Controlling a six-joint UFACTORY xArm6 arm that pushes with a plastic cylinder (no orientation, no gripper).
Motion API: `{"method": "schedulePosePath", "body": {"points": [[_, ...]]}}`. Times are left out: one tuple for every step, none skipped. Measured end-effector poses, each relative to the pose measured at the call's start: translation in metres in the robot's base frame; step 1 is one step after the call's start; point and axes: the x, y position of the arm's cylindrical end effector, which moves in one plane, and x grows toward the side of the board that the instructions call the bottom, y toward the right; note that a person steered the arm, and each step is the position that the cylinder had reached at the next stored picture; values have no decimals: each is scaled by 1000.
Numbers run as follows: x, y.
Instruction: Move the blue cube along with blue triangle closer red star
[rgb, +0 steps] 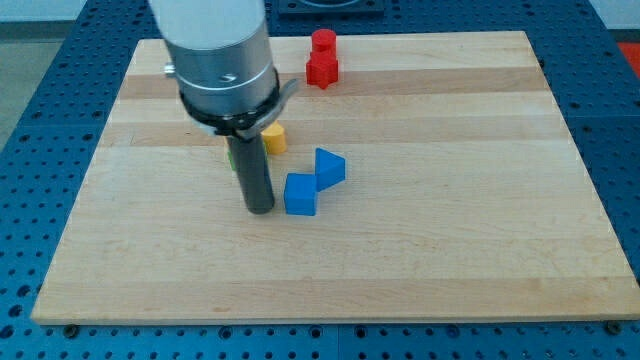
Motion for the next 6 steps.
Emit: {"method": "schedulePosePath", "body": {"points": [[1, 34], [2, 55], [9, 57], [48, 58], [49, 78], [31, 95]]}}
